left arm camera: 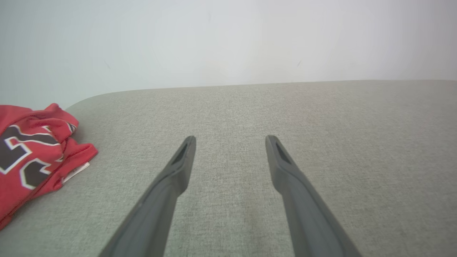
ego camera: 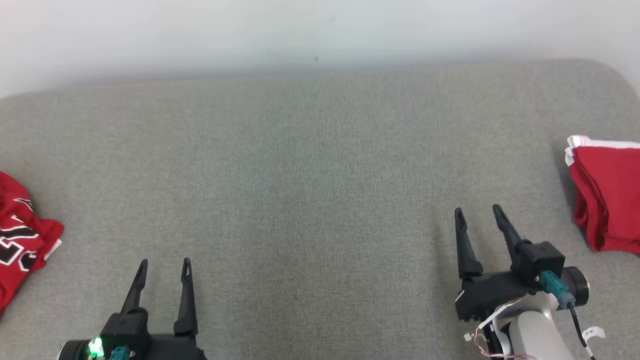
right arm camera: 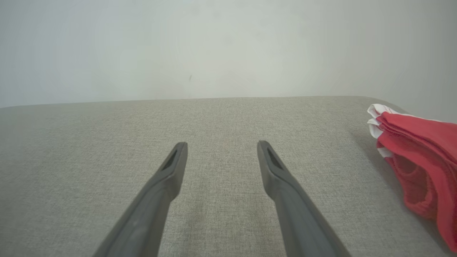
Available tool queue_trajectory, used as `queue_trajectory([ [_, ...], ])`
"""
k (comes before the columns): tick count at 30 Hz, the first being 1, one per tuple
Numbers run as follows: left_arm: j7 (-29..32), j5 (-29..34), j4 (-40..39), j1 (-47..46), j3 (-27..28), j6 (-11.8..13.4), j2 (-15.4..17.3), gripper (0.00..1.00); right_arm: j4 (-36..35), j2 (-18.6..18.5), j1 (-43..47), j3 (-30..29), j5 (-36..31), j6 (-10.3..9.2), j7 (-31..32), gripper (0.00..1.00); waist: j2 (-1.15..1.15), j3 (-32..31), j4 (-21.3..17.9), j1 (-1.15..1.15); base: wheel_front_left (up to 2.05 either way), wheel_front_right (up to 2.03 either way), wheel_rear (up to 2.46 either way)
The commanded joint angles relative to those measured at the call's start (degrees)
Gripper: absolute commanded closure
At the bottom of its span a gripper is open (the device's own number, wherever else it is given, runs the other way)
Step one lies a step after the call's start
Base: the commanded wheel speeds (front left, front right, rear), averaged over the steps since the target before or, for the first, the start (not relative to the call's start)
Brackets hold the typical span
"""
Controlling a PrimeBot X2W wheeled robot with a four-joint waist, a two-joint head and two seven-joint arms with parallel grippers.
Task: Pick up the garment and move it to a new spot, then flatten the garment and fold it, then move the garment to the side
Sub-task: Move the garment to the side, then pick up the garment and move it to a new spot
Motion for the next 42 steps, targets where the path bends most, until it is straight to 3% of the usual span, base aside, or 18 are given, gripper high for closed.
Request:
queue_trajectory([
  [1,-0.2,-0.4,0.3,1.2,0.6,-0.1,-0.2,0.0,-0.5,0.3,1.3,0.5,0.7,-0.15,0.0,0.0,0.01,-3.0,0.5,0.01,0.0,0.0,0.0],
  [15,-0.2,-1.1,0.4,6.0,5.4,0.4,-0.3,0.0,-2.5,0.4,7.6,1.7,5.5,-0.15,0.0,0.0,0.01,-9.4,-0.3,0.01,0.0,0.0,0.0],
  [42,-0.2,-1.5,-0.7,8.0,5.6,0.6,-0.4,0.0,-2.4,0.4,9.3,3.3,7.1,-0.15,0.0,0.0,0.01,-10.7,1.1,0.01,0.0,0.0,0.0],
])
